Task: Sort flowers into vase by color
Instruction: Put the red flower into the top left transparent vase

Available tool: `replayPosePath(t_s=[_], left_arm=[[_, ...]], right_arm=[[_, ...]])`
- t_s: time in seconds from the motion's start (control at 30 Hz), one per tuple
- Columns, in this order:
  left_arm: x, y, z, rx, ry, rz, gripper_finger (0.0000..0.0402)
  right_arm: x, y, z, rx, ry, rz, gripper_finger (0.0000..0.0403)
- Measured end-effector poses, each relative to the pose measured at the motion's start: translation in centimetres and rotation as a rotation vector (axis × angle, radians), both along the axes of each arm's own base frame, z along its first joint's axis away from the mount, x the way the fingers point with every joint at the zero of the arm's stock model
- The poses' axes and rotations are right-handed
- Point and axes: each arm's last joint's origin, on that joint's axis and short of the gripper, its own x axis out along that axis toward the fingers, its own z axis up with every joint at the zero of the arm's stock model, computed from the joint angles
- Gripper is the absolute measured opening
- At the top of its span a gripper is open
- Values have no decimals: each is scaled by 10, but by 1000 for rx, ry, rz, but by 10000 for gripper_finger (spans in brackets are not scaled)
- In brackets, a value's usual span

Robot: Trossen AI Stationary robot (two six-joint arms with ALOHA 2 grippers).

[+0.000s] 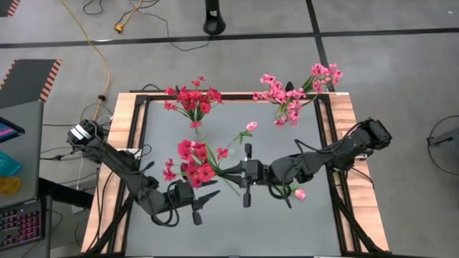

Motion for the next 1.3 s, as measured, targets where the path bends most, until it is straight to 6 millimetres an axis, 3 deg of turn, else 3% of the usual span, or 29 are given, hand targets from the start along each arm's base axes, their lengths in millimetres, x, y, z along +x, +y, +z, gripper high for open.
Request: replayPosePath(t_s=[0.47,0.83,0.97,1.2,1.3], left_arm=[[24,29,12,58,-85,-148,128],[30,38,15,61,-116,-205,125],[31,40,15,62,-115,-195,99],[32,43,15,76,-116,-186,14],[32,43,15,75,-116,-187,5]], right_arm=[[0,2,9,-34,-90,103,47],[0,2,11,-58,-105,100,47],[0,2,11,-58,-105,100,47],[0,2,10,-59,-102,100,47],[0,2,10,-58,-102,100,47]])
